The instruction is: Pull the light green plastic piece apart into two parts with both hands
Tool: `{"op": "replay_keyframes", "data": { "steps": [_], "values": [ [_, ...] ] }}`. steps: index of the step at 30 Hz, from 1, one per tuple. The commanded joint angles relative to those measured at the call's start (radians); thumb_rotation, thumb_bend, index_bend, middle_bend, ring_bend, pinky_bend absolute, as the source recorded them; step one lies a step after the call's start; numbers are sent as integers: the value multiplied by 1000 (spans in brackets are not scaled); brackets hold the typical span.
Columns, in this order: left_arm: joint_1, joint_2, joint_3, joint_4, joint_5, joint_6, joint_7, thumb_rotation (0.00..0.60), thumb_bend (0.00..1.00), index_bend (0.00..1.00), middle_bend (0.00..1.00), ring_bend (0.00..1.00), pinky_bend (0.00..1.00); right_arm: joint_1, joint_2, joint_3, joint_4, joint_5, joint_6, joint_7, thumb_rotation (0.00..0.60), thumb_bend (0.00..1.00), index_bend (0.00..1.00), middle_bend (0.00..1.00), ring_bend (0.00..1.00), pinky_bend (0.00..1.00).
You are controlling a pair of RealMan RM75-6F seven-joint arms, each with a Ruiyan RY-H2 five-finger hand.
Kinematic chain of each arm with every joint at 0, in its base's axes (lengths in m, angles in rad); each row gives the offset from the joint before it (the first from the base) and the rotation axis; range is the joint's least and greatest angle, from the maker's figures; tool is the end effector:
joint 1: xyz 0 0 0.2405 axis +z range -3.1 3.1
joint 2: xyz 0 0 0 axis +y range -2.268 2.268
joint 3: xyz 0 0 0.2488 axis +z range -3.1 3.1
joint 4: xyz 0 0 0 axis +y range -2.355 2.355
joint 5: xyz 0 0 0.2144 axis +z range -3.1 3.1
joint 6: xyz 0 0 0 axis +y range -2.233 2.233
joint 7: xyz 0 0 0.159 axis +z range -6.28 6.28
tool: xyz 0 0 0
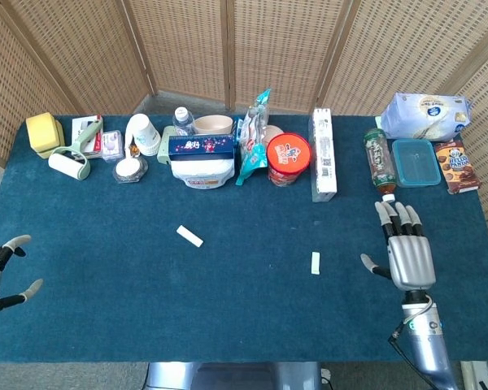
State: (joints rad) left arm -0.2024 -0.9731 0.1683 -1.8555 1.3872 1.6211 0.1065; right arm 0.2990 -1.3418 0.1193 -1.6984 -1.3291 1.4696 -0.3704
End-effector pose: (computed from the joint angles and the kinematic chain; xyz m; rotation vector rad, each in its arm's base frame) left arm -0.2796 0.1792 0.1738 -1.3863 -0.9257 -0.8270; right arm -0.2324 -0.2603 0.0909 1.3952 -0.8107 0.9485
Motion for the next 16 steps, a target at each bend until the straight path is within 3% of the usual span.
{"op": "replay_keyframes", "data": {
  "steps": [1,16],
  "values": [
    [13,-3,-9,3,15,-5,5,496,189,210,385,338,536,-6,5,0,0,0,-2,7,509,234,0,152,0,24],
    [54,-6,-60,-31,69,-31,37,499,190,214,384,338,536,-38,3,2,19,-20,5,45,508,235,0,152,0,24]
  ]
}}
